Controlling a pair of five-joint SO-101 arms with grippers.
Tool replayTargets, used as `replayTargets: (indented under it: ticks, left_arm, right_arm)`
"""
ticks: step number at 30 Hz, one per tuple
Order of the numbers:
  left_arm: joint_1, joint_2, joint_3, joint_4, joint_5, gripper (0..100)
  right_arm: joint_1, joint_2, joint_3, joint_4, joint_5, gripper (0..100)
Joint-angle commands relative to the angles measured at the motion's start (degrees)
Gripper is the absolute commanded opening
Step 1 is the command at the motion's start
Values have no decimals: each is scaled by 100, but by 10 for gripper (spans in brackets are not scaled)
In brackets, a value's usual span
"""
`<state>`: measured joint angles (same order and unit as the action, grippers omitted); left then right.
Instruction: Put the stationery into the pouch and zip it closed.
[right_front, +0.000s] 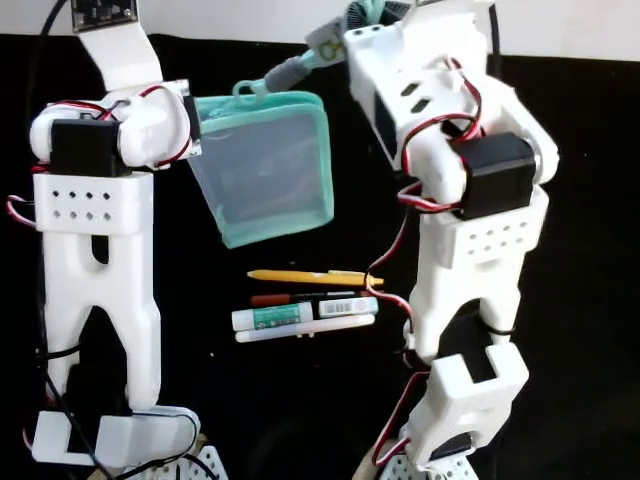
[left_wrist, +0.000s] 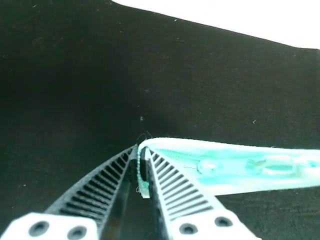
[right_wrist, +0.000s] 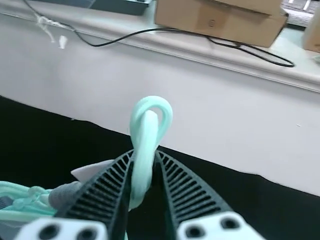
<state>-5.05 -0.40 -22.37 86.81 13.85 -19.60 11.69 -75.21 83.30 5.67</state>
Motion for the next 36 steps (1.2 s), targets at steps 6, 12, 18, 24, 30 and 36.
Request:
replayTargets:
  ticks: [6,12,18,24,30,36]
  left_arm:
    - [-84,57,207,18,-35,7]
    - [-84,57,215,18,-35,7]
    - [-75,66,215,18,-35,7]
    - [-75,66,215,18,-35,7]
    - [-66,66,215,18,-35,7]
    - [-57,66,215,18,-35,7]
  right_arm:
    - [787,-84,-180,13,-44,5]
    - [1165,-84,-180,66,-44,5]
    - [1253,-84,-180,242,-44,5]
    - [1420,-84,-180,259,-44,5]
    - [1534,-84,-180,303,-44,5]
    - [1622,-84,-180,303,-44,5]
